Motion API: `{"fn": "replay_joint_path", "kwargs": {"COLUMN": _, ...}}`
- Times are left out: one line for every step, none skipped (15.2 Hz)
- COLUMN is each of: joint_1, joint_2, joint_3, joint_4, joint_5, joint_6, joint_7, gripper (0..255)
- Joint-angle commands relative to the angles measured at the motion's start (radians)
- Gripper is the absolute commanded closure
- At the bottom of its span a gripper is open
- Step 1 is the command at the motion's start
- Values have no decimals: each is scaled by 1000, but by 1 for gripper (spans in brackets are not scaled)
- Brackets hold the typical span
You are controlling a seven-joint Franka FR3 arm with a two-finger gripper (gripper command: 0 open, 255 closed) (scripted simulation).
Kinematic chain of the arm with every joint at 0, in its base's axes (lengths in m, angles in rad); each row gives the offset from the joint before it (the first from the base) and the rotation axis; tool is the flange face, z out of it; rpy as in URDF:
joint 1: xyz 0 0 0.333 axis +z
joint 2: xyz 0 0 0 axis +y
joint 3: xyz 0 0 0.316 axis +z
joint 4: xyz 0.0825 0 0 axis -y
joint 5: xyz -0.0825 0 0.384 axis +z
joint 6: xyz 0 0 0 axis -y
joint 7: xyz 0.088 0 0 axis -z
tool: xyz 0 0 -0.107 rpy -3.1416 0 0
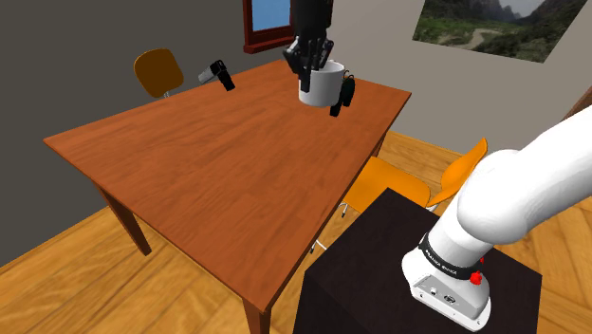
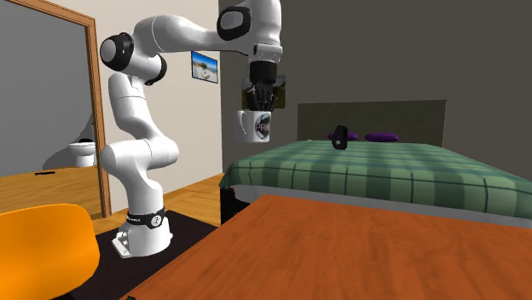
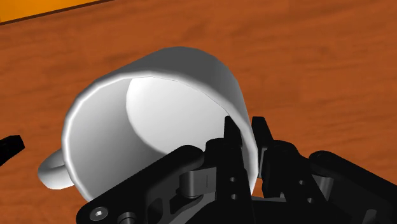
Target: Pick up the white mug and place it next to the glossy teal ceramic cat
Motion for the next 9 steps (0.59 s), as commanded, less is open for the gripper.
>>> {"fn": "replay_joint_path", "kwargs": {"joint_1": -17, "joint_2": -3, "joint_3": -34, "joint_4": -3, "joint_5": -13, "joint_6": -1, "joint_7": -49, "gripper": 255}}
{"fn": "replay_joint_path", "kwargs": {"joint_1": -25, "joint_2": -3, "joint_3": -51, "joint_4": -4, "joint_5": -20, "joint_6": 1, "joint_7": -74, "gripper": 255}}
{"fn": "replay_joint_path", "kwargs": {"joint_1": -34, "joint_2": -2, "joint_3": -68, "joint_4": -5, "joint_5": -27, "joint_6": 2, "joint_7": -98, "gripper": 255}}
{"fn": "replay_joint_path", "kwargs": {"joint_1": -43, "joint_2": 0, "joint_3": -85, "joint_4": -5, "joint_5": -34, "joint_6": 4, "joint_7": -122, "gripper": 255}}
{"fn": "replay_joint_path", "kwargs": {"joint_1": -52, "joint_2": 3, "joint_3": -101, "joint_4": -3, "joint_5": -41, "joint_6": 6, "joint_7": -146, "gripper": 255}}
{"fn": "replay_joint_path", "kwargs": {"joint_1": -61, "joint_2": 8, "joint_3": -118, "joint_4": 0, "joint_5": -48, "joint_6": 8, "joint_7": -169, "gripper": 255}}
{"fn": "replay_joint_path", "kwargs": {"joint_1": -70, "joint_2": 13, "joint_3": -134, "joint_4": 3, "joint_5": -55, "joint_6": 10, "joint_7": -193, "gripper": 255}}
{"fn": "replay_joint_path", "kwargs": {"joint_1": -79, "joint_2": 20, "joint_3": -151, "joint_4": 8, "joint_5": -62, "joint_6": 12, "joint_7": -216, "gripper": 255}}
{"fn": "replay_joint_path", "kwargs": {"joint_1": -88, "joint_2": 27, "joint_3": -167, "joint_4": 14, "joint_5": -69, "joint_6": 14, "joint_7": -240, "gripper": 255}}
